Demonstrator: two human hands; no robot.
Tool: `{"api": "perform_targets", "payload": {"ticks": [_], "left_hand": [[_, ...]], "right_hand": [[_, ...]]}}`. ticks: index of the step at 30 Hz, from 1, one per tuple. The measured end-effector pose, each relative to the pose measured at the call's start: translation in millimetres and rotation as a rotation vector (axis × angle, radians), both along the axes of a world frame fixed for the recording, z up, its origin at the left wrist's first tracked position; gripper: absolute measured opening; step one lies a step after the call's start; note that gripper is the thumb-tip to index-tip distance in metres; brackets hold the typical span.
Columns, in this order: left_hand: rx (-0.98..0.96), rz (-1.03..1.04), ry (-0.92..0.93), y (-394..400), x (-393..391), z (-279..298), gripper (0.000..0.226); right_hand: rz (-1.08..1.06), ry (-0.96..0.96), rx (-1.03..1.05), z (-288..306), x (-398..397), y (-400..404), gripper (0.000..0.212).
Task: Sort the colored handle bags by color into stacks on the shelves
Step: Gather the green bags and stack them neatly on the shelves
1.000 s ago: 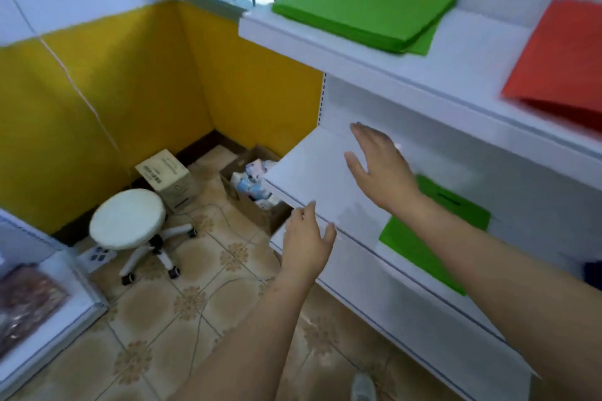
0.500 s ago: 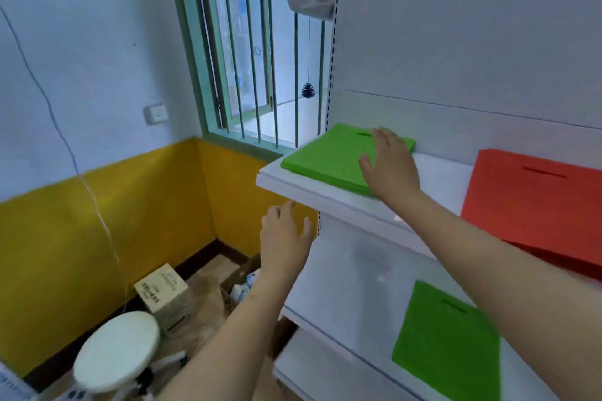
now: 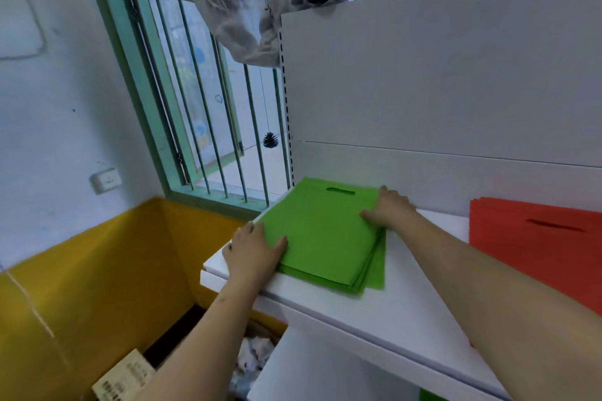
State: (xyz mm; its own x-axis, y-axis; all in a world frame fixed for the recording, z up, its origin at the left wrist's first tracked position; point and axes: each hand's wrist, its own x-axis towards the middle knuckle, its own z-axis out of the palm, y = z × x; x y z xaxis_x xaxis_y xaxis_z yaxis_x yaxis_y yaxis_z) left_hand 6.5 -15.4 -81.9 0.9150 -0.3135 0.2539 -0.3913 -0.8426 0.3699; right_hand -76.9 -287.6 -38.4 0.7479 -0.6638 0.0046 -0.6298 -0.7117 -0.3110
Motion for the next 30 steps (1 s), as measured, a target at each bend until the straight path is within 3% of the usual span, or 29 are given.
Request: {"api": "perform_targets", "payload": {"ticks": [4, 14, 17, 21, 25, 30], "left_hand": [[0.051, 0.04, 0.004, -5, 11, 0, 0.072], [-0.045, -0.012, -0.129, -7, 10, -12, 0.042], [-0.151, -0.133, -0.203, -8, 6, -8, 0.032], [-0.531, -0.274, 0.009, 2, -10, 8, 0.038], [-0.772, -0.384, 0.186, 15, -22, 27, 0.036], [-1.071, -0.517, 0.53, 14, -66, 50, 0.044]], "right_hand": [[0.038, 0.015, -0.078, -15, 13, -10, 0.072], [0.077, 0.04, -0.402, -23, 18, -4, 0.044], [0.059, 0.023, -0.309, -16, 21, 6, 0.039], [0.1, -0.19, -0.105, 2, 17, 25, 0.033], [0.104, -0.427, 0.009, 24, -12, 41, 0.028], [-0.072, -0.801, 0.164, 45, -81, 49, 0.026]]}}
